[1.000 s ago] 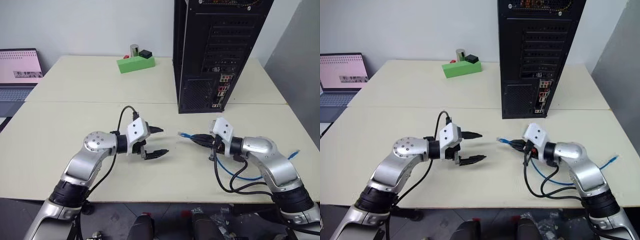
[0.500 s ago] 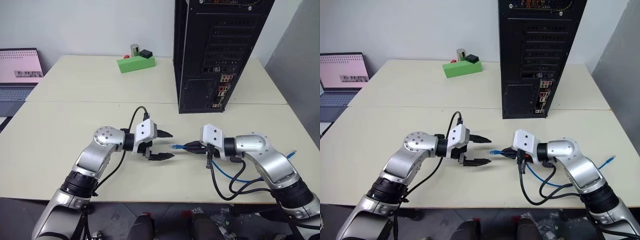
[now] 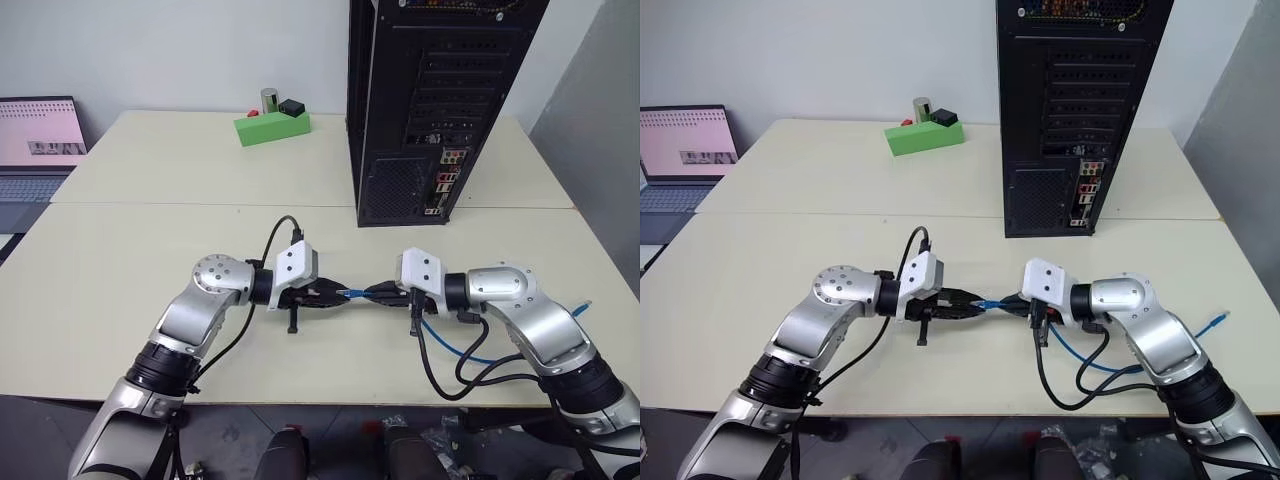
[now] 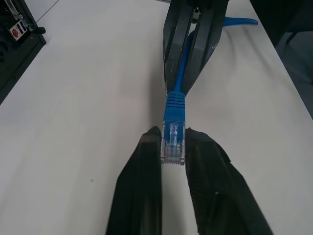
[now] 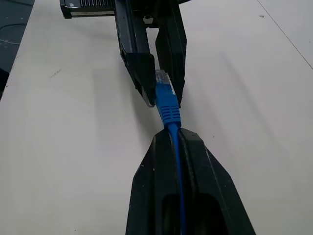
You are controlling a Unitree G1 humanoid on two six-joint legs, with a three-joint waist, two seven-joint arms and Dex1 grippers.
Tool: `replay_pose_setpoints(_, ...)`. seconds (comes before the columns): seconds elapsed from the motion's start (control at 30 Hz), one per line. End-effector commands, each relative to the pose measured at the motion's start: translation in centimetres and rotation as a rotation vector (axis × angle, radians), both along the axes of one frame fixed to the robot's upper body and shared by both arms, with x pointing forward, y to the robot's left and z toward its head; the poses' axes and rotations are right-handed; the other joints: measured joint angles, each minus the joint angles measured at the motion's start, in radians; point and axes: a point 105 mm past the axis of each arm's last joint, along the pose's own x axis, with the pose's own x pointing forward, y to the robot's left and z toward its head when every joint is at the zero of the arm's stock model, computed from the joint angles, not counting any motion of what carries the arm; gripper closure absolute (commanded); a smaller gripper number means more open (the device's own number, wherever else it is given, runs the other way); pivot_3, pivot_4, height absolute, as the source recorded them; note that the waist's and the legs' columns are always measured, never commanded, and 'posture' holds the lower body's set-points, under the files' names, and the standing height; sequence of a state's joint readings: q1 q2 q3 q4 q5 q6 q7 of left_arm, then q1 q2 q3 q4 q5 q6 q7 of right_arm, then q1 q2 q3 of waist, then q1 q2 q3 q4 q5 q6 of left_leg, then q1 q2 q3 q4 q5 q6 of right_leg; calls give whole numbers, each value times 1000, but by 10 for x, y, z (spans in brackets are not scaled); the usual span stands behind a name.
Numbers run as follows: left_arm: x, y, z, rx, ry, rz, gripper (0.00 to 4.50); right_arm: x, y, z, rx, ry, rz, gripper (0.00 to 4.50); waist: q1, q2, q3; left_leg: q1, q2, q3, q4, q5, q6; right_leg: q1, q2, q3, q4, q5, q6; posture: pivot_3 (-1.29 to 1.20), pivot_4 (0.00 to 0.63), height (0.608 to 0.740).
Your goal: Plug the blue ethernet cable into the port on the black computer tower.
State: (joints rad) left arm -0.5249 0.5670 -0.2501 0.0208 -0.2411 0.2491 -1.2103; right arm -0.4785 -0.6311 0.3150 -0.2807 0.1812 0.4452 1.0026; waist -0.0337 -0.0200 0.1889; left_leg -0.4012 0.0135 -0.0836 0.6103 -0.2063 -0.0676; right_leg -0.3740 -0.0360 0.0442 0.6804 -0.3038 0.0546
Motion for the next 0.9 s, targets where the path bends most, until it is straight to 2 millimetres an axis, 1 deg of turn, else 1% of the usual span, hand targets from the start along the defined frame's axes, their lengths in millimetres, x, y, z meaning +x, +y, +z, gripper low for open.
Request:
replay_pose_setpoints(0.03, 1, -1, 5, -7, -41, -5, 4225, -5, 5, 13, 18, -41, 49, 4500, 0, 0, 0, 0, 0, 0, 0, 0, 0, 0, 0, 0, 0, 0, 0, 0, 150, 740)
replay_pose_setpoints(0.17, 2, -2, 8, -21, -57, -2, 4225, -1, 2, 16, 0, -64, 52, 3545, 0, 0, 0, 0, 0, 0, 0, 0, 0, 0, 0, 0, 0, 0, 0, 0, 150, 740)
replay_pose_setpoints(0.2, 3, -2, 9, -21, -64, -2, 4225, 1, 0, 17, -7, -75, 52, 3245, 0, 0, 0, 0, 0, 0, 0, 0, 0, 0, 0, 0, 0, 0, 0, 0, 150, 740)
replay_pose_setpoints(0.23, 3, -2, 9, -23, -75, -1, 4225, 2, -4, 20, -12, -78, 49, 3024, 0, 0, 0, 0, 0, 0, 0, 0, 0, 0, 0, 0, 0, 0, 0, 0, 150, 740)
replay_pose_setpoints(0.27, 4, -2, 10, -24, -84, -2, 4225, 3, -7, 22, -14, -78, 45, 2681, 0, 0, 0, 0, 0, 0, 0, 0, 0, 0, 0, 0, 0, 0, 0, 0, 150, 740)
replay_pose_setpoints(0.3, 4, -3, 10, -26, -93, -3, 4225, 4, -12, 26, -17, -70, 40, 2471, 1, 0, 0, 0, 0, 0, 0, 0, 0, 0, 0, 0, 0, 0, 0, 0, 150, 740)
replay_pose_setpoints(0.4, 4, -5, 12, -56, -127, 12, 4225, 4, -28, 32, -3, 1, 4, 1760, 2, 0, 0, 0, 0, 0, 0, 0, 0, 0, 0, 0, 0, 0, 0, 0, 150, 740)
replay_pose_setpoints(0.5, 4, -5, 12, -43, -238, 9, 4225, 2, -32, 34, 91, 97, -42, 1000, 0, 0, 0, 0, 0, 0, 0, 0, 0, 0, 0, 0, 0, 0, 0, 0, 150, 740)
replay_pose_setpoints(0.57, 7, -5, 13, -8, -414, -4, 4225, -1, -32, 32, 149, 170, -65, 575, 1, 0, 0, 0, 0, 0, 0, 0, 0, 0, 0, 0, 0, 0, 0, 0, 150, 740)
replay_pose_setpoints(0.63, 7, -6, 12, 21, -546, -33, 4225, -2, -31, 32, 187, 213, -81, 529, 1, 0, 0, 0, 0, 0, 0, 0, 0, 0, 0, 0, 0, 0, 0, 0, 150, 740)
replay_pose_setpoints(0.67, 8, -6, 14, 35, -646, -48, 4225, -2, -29, 32, 228, 241, -94, 529, 1, 0, 0, 0, 0, 0, 0, 0, 0, 0, 0, 0, 0, 0, 0, 0, 150, 740)
replay_pose_setpoints(0.73, 9, -5, 19, 44, -829, -81, 4225, -6, -20, 33, 310, 301, -100, 529, 2, 0, 0, 0, 0, 0, 0, 0, 0, 0, 0, 0, 0, 0, 0, 0, 150, 740)
replay_pose_setpoints(0.8, 6, -5, 23, 42, -992, -133, 4225, -7, -14, 31, 359, 338, -113, 529, 3, 0, 0, 0, 0, 0, 0, 0, 0, 0, 0, 0, 0, 0, 0, 0, 150, 740)
replay_pose_setpoints(0.83, 3, -6, 26, 29, -1061, -159, 4225, -7, -12, 31, 378, 349, -123, 529, 3, 0, 0, 0, 0, 0, 0, 0, 0, 0, 0, 0, 0, 0, 0, 0, 150, 740)
replay_pose_setpoints(0.9, 0, -5, 30, -4, -1140, -179, 4225, -6, -9, 31, 418, 377, -137, 529, 4, 0, 0, 0, 0, 0, 0, 0, 0, 0, -1, 0, 0, 0, 0, 0, 150, 740)
